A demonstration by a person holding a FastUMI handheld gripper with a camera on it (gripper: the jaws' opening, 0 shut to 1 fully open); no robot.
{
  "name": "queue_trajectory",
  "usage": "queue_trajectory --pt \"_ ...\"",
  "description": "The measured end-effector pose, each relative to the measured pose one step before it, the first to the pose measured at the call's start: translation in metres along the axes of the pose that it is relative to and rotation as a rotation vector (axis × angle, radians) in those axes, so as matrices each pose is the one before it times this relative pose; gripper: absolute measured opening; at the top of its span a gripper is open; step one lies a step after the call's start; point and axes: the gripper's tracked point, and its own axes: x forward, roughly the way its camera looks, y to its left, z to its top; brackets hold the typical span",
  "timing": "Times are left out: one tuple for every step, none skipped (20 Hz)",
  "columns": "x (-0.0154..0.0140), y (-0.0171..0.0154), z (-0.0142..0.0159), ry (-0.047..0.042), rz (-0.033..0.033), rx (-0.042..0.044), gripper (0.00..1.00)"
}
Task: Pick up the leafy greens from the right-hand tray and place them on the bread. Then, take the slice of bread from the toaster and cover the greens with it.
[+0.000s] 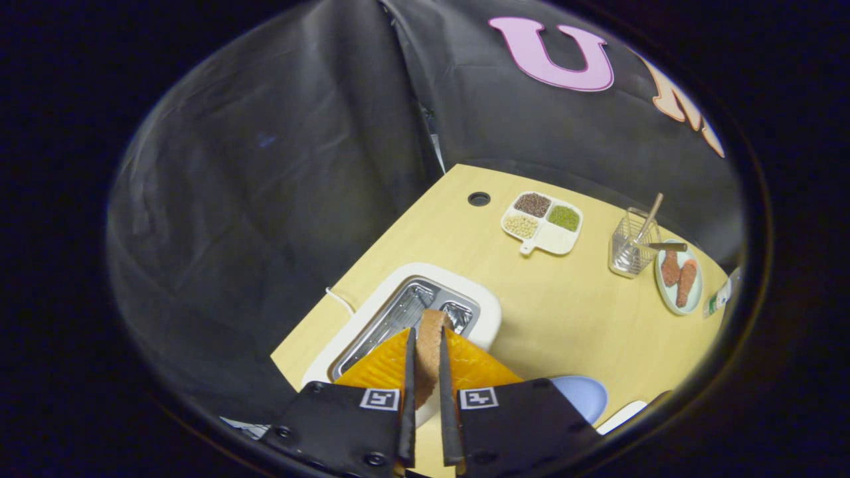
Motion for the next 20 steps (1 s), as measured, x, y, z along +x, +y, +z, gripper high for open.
queue_trajectory --pt "-0.00141 -0.00256 0.00274 -0.00645 -0.00193 0.00169 0.16" --pt "0.00065 0.00321 0.00015 0.00013 0.01007 0.01858 0.14" --pt "-0.00444 0.00285 -0.00152 -0.00157 0.00744 0.01213 0.11" --pt "-0.00324 -0.0005 0.00124 -0.00248 0.00339 0.00082 0.08" --pt "-0.00447 -0.00014 0.00172 -0.00551 0.01042 0.00305 0.08" --pt "-0.00557 0.00264 0.00066 -0.00842 0.01126 -0.00079 0.08" --pt "-0.00656 0.00032 0.00482 -0.02469 0.00801 -0.00751 0.08" --pt "-0.00474 -0.00096 0.00135 -0.00407 0.00361 -0.0045 0.08" --pt "-0.00742 0.00012 0.00158 -0.01272 0.0018 0.00737 0.08" --pt "-0.00442 -0.00075 0.00183 -0.00257 0.00225 0.00976 0.08" --pt "-0.00567 -0.00222 0.00106 -0.01148 -0.00472 0.01059 0.08" --pt "-0.00605 -0.00085 0.0038 -0.01355 0.00369 0.00486 0.08" --pt "-0.00716 -0.00092 0.00206 -0.01246 0.00213 0.00811 0.08" --pt "-0.00602 -0.00085 0.00352 -0.01579 0.00732 0.01147 0.08" --pt "-0.00636 -0.00058 0.00089 -0.00975 0.00752 0.01226 0.08" --pt "-0.00455 -0.00167 0.00212 -0.01231 0.00497 0.01478 0.08" --pt "-0.00545 -0.00302 -0.00009 -0.0076 -0.00253 0.00993 0.08" --pt "-0.00462 -0.00052 0.00188 -0.01097 0.01226 0.00325 0.08" --pt "-0.00425 -0.00128 -0.00121 -0.004 0.00397 0.00326 0.08" --pt "-0.00454 -0.00237 -0.00117 -0.00421 0.00224 -0.00133 0.08"
